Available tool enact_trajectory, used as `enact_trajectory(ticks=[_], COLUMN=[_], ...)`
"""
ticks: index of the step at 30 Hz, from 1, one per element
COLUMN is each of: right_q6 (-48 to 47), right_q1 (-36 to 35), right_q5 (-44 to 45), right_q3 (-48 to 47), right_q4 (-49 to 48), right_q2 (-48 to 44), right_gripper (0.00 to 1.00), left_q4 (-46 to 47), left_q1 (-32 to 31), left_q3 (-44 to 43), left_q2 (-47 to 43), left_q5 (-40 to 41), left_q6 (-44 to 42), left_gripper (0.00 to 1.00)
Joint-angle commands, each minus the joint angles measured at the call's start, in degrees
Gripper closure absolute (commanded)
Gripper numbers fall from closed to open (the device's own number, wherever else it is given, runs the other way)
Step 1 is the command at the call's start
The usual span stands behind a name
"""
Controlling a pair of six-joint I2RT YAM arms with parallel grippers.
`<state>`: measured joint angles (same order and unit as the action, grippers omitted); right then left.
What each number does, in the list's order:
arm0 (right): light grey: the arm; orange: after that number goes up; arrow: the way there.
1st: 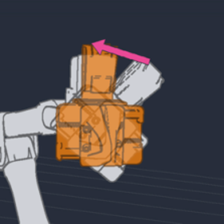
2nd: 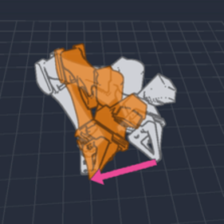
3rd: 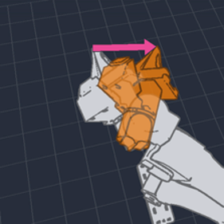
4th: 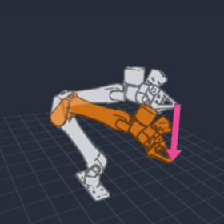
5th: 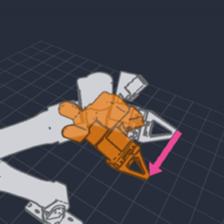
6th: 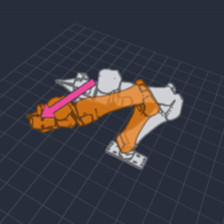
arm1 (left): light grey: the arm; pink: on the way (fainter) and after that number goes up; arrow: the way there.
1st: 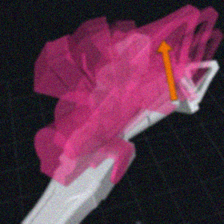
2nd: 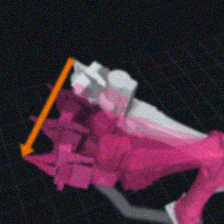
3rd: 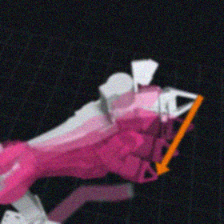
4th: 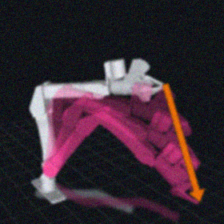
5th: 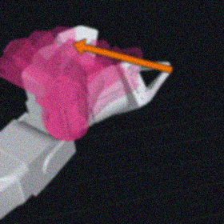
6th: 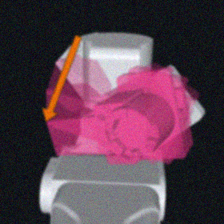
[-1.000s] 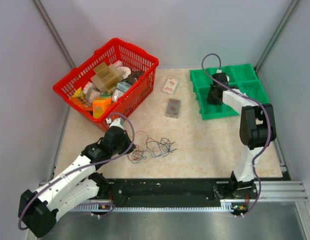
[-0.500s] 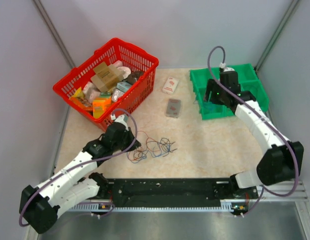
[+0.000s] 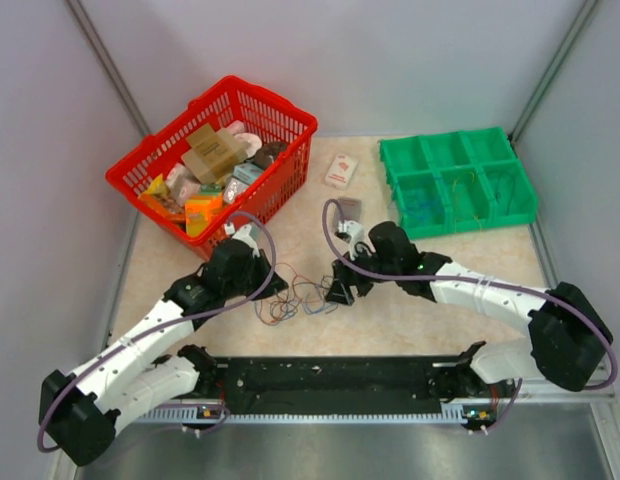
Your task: Untangle the cables
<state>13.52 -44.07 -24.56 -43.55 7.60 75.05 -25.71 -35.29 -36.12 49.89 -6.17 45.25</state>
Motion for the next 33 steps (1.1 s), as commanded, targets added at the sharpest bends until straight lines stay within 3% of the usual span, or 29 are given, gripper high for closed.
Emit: enact_trajectory(ticks=[1, 5, 11, 15, 16, 19, 20, 21, 22, 24, 26, 30, 33], right_q6=[2.83, 8.0, 9.95, 10.47, 10.91, 11.62, 11.62, 11.53, 11.27, 10.74, 10.91, 12.23, 15.82], right_q1=[-7.76, -11.82, -13.75, -16.48, -16.74, -16.66, -16.74, -16.75, -16.75, -16.74, -16.57, -15.52, -14.64], right_q5=[-10.08, -3.15, -1.99, 5.46, 6.27, 6.27, 6.71, 7.5, 8.46, 8.91, 10.05, 9.01, 6.99], right_q3=[-0.48, 2.67, 1.37, -2.49, -4.77, -8.22, -7.17, -6.55, -6.37, -7.07, -9.35, -16.38, -20.68], right_q4=[-19.8, -31.39, -37.91, -39.33, -38.28, -36.41, -37.9, -38.0, -37.31, -34.86, -30.21, -22.37, -22.53], right_q2=[-1.57, -1.04, 0.45, 5.36, 6.77, 7.84, 6.96, 5.91, 4.68, 1.7, -1.29, -4.9, -5.26], right_gripper=[0.31, 0.32, 0.32, 0.35, 0.45, 0.85, 0.92, 1.0, 1.0, 1.0, 1.0, 1.0, 1.0], left_q4=[1.37, 0.67, 0.05, -0.65, -0.74, -1.53, -2.31, -2.76, -3.37, -3.99, -4.17, -3.91, 4.5], left_q1=[0.13, 0.22, 0.22, 0.22, 0.22, 0.31, 0.31, 0.31, 0.22, 0.22, 0.31, 0.22, 0.31], left_q3=[-3.43, -5.97, -9.05, -11.42, -11.95, -13.97, -14.85, -15.99, -16.96, -17.58, -16.45, -12.15, -6.26], left_q2=[-1.81, -3.39, -6.73, -6.91, -7.0, -7.87, -8.22, -8.4, -8.84, -10.77, -13.14, -16.92, -16.14], left_q5=[-1.3, -1.38, 0.81, 0.11, 0.11, 1.51, 2.21, 2.57, 3.18, 5.55, 9.85, 12.42, 4.63], left_q6=[1.24, 2.2, 3.08, 3.7, 3.87, 3.27, 2.74, 1.52, 0.37, -1.91, -4.03, -5.97, -5.18], left_gripper=[1.0, 1.0, 1.0, 1.0, 1.0, 1.0, 1.0, 0.97, 0.86, 0.52, 0.38, 0.32, 0.27])
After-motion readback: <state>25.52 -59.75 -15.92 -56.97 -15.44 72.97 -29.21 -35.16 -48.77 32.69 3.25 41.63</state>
